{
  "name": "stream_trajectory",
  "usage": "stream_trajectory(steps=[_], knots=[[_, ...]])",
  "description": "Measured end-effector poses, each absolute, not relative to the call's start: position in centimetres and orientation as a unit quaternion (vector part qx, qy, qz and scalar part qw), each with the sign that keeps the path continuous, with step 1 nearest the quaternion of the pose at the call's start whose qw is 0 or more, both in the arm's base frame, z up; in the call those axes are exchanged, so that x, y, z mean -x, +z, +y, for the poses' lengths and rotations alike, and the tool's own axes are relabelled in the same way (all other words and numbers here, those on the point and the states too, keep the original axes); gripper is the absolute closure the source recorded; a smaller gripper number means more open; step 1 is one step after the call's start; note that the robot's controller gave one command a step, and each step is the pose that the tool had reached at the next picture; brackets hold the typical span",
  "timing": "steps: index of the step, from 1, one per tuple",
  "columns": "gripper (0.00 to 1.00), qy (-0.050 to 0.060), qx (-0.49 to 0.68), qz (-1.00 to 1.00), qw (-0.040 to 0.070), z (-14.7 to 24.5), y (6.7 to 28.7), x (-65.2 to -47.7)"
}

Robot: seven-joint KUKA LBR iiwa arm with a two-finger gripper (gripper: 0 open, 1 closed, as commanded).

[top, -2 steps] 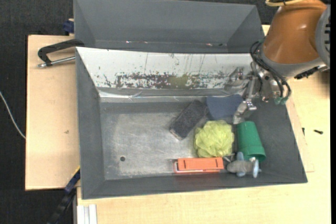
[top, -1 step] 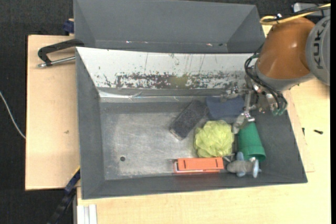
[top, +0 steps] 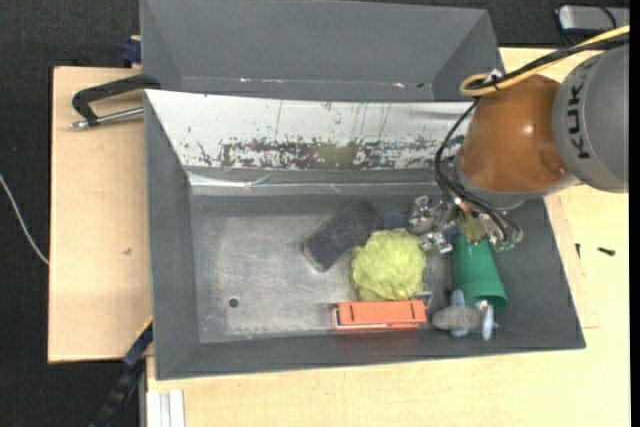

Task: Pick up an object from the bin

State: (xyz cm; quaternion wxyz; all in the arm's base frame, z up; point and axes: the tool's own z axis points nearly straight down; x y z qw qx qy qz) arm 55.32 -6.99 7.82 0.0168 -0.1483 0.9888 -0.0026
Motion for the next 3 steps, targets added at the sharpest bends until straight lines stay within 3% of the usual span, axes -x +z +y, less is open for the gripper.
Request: stream_trajectory(steps=[2, 3], knots=[[1.0, -0.003, 0.148, 0.989, 0.017, -7.0, 7.8, -55.3], [1.0, 0.0, 0.129, 0.992, 0.004, -7.0, 21.4, -55.8]])
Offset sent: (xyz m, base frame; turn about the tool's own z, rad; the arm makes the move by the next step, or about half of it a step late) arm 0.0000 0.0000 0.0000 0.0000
